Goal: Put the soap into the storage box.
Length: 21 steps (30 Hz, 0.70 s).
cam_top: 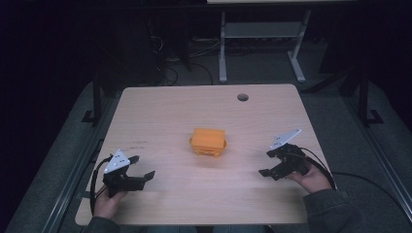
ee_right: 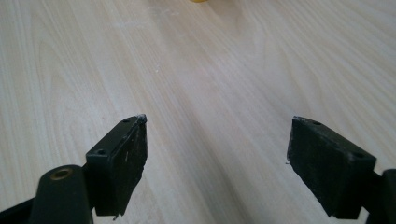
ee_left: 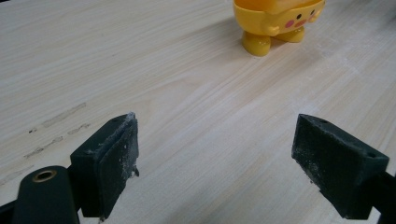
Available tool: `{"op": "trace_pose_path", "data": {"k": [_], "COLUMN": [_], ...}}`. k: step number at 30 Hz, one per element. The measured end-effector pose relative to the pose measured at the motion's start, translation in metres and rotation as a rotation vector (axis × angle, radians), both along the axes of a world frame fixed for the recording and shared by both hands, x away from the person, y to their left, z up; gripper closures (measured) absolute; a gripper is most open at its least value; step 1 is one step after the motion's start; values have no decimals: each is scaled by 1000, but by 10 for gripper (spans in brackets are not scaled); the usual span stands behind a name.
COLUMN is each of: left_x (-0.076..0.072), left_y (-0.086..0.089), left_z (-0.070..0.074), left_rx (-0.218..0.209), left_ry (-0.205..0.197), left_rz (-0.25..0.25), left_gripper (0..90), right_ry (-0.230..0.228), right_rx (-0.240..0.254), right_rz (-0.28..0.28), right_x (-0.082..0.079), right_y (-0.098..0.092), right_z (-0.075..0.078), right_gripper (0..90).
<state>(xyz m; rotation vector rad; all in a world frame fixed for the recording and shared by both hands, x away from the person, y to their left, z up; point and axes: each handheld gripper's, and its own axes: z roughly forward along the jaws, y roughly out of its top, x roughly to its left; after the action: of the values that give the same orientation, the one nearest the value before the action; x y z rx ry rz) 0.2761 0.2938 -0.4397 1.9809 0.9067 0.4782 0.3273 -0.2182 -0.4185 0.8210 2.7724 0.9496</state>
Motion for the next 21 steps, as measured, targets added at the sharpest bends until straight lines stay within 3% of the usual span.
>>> {"op": "trace_pose_path", "data": {"k": [4,16,19,21], "left_x": [0,-1,-1,-2], "left_y": [0,-1,-1,-1], "left_z": [0,0,0,0], "left_rx": [2,6,7,11], "left_ry": [1,1,-2,2], "left_rz": [-1,-7,-9,-12], "left_gripper": [141,141,141,141], "right_ry": [11,-11,-30,-56], "right_rx": [7,25,37,38], "right_rz": [-16,-40,-47,-82], "right_x": [-4,-23,-31,-37], "right_y": [-5,-13,-16,-19], "right_z": [-4,-14,-19,-24], "right_gripper": [196,186,191,184]}}
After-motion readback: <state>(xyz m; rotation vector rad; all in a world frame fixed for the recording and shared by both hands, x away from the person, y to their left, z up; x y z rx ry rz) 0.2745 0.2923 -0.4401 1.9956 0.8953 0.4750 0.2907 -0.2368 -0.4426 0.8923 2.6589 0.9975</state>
